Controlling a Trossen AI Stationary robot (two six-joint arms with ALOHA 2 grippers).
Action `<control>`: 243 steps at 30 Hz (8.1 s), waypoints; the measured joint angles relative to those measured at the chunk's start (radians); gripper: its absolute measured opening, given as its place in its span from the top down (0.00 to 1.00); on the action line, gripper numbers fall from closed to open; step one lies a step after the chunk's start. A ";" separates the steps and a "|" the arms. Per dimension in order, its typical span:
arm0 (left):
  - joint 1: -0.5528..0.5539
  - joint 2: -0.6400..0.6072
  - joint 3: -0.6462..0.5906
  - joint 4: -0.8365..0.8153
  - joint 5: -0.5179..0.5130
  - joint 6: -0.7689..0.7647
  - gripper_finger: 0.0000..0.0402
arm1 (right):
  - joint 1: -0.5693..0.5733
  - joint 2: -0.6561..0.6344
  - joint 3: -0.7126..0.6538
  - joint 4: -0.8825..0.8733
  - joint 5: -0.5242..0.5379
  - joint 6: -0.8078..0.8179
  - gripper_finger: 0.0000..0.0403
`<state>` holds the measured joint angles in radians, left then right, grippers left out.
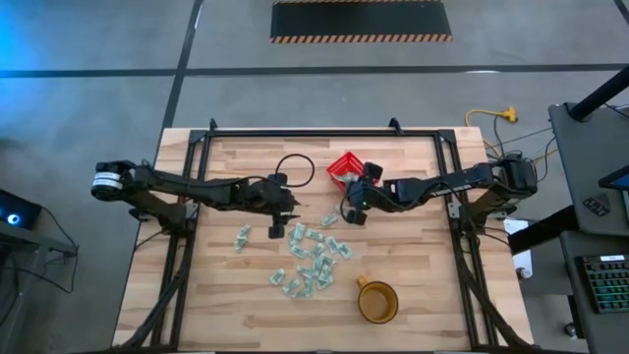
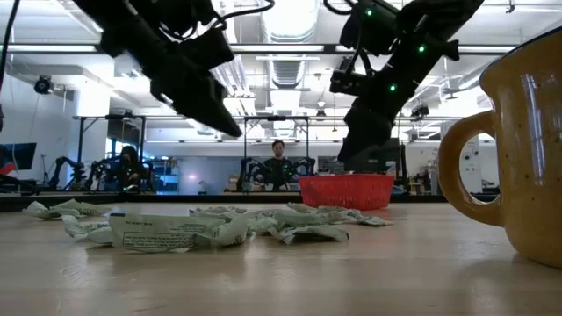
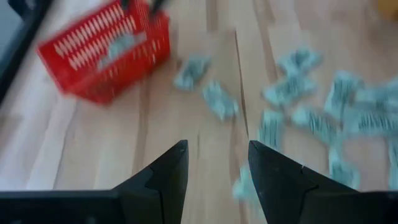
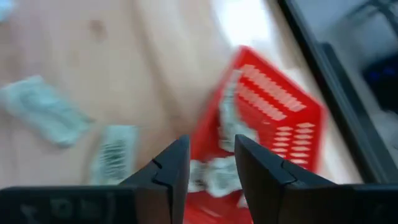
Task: Pick and place Stevia / Truvia into bins
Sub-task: Put the stevia packet into the red basket
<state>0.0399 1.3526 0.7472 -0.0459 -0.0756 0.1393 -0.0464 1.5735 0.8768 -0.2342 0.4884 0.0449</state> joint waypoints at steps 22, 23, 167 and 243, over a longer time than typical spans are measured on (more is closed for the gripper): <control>0.000 0.467 0.130 0.372 0.109 0.013 0.63 | 0.287 -0.079 -0.016 -0.055 -0.308 0.003 0.80; 0.000 0.475 0.137 0.371 0.108 0.002 0.63 | 0.293 -0.081 -0.017 -0.056 -0.306 0.012 0.80; -0.164 -0.383 -0.338 0.111 0.015 -0.159 0.87 | 0.186 0.102 -0.105 0.204 -0.027 0.185 0.71; -0.164 -0.358 -0.340 0.122 -0.021 -0.154 0.86 | 0.184 -0.008 -0.051 0.112 -0.122 0.196 0.98</control>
<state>-0.1242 0.9943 0.4068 0.0757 -0.0963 -0.0151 0.1375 1.5651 0.8257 -0.1225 0.3663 0.2413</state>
